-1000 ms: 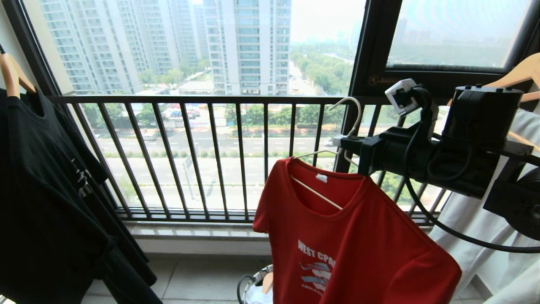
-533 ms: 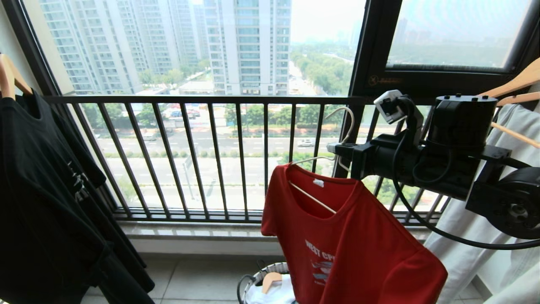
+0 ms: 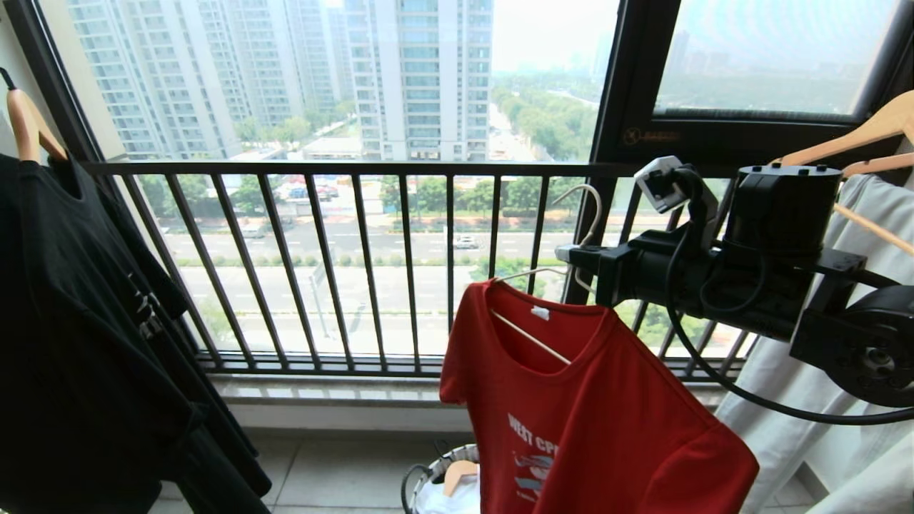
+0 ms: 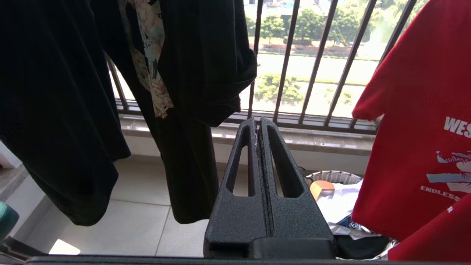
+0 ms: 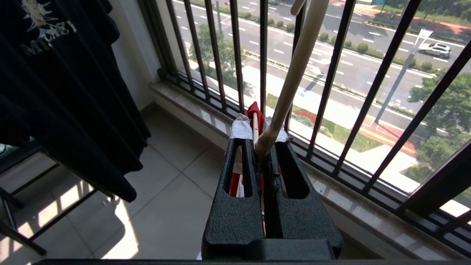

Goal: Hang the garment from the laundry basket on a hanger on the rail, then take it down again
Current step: Take the clothes off the clothes rack

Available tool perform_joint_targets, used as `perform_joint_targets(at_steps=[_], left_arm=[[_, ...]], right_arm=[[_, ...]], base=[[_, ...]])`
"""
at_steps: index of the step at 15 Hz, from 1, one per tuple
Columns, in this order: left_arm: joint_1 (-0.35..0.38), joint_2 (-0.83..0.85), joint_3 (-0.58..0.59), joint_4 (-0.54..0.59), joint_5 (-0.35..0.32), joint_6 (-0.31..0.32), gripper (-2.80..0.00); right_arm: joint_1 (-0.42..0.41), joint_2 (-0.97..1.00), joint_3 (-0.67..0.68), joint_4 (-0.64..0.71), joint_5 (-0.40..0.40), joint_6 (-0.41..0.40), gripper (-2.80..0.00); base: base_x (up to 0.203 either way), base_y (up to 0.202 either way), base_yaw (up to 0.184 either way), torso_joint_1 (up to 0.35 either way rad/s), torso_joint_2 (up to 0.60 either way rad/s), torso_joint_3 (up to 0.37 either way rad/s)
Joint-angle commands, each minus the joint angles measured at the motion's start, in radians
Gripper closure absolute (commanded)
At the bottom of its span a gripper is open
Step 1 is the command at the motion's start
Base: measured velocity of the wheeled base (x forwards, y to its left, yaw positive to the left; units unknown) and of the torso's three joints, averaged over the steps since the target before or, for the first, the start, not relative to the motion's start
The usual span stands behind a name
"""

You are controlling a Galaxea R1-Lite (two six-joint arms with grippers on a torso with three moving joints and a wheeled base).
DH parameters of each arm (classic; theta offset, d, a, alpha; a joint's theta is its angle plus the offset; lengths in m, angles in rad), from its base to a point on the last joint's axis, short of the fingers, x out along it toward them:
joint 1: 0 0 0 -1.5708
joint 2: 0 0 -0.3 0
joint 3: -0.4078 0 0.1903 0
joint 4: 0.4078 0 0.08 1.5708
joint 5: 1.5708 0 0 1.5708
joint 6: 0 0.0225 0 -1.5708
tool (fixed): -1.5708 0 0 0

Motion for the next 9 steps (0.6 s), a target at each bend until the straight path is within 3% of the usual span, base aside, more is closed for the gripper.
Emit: perform_joint_targets(at_steps=[1,3,5,9], left_arm=[[0.000,0.001,0.000,0.001,0.001,0.001,0.00],[0.000,-0.001,-0.006,0.001,0.000,0.014,0.00],[0.000,0.025,-0.086,0.008,-0.010,0.021,0.00],[-0.054,0.342,-0.313,0.006,-0.018,0.017,0.00]], right_arm=[[-0.001,0.002,-0.005,-0.004,0.002,0.000,0.00],[-0.004,0.002,-0.006,-0.004,0.002,0.000,0.00],[-0.007,0.005,-0.008,-0.004,0.002,0.000,0.00],[-0.010,0.013,-0.007,-0.028,0.002,0.000,0.00]], base=[[0.000,0.000,0.000,0.000,0.00,0.000],[0.000,0.000,0.000,0.000,0.00,0.000],[0.000,0.000,0.000,0.000,0.00,0.000],[0.000,0.000,0.000,0.000,0.00,0.000]])
